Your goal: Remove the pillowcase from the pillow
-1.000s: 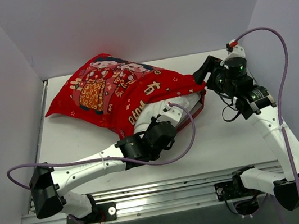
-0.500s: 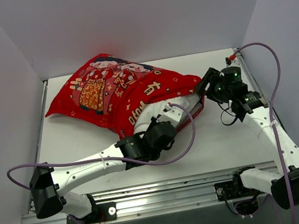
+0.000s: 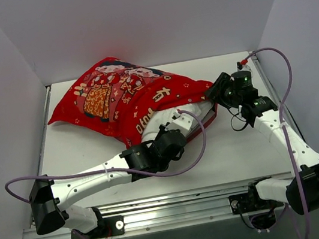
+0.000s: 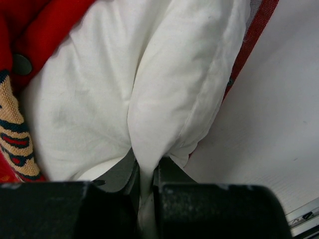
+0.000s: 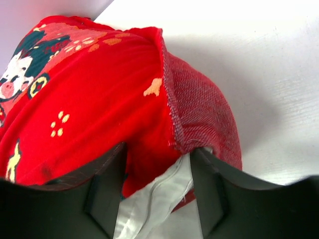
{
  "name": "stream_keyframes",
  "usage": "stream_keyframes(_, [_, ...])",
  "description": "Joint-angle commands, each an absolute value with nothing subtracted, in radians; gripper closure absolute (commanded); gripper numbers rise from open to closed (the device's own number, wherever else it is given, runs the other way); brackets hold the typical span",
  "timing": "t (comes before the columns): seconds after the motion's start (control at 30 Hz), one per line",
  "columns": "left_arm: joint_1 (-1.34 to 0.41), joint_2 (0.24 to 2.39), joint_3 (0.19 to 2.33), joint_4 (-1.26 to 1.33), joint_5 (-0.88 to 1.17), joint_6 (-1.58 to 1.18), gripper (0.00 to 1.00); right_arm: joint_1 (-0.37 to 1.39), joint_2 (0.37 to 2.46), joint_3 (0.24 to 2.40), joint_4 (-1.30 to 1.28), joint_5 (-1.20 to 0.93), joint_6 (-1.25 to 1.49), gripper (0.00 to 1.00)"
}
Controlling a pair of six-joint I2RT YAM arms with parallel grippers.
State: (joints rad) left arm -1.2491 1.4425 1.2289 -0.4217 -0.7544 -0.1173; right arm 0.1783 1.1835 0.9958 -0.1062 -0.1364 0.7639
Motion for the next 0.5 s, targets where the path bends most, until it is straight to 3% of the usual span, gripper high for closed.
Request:
stream_keyframes(0.0, [-1.243,1.376,1.247,-0.38,-0.793,-0.133,0.98,0.179,1.209,1.022,-0.054,-0.11,0.778,0.56])
stream_keyframes(0.17, [-1.243,1.355,1.229,-0.394,-0.79,-0.143,0.98,0.175,1.227,1.043,-0.052,-0.103,0.767,0.71])
stream_keyframes(0.3, [-1.243,1.342,1.213,-0.411,-0.793,-0.166,0.98,0.157,1.25,1.077,-0.097,-0.071,0.738,0.93])
stream_keyframes(0.47, [-1.243,1.304,1.195,-0.433,-0.795,-0.186,0.98,0.094,1.253,1.1,-0.13,-0.031,0.693,0.99])
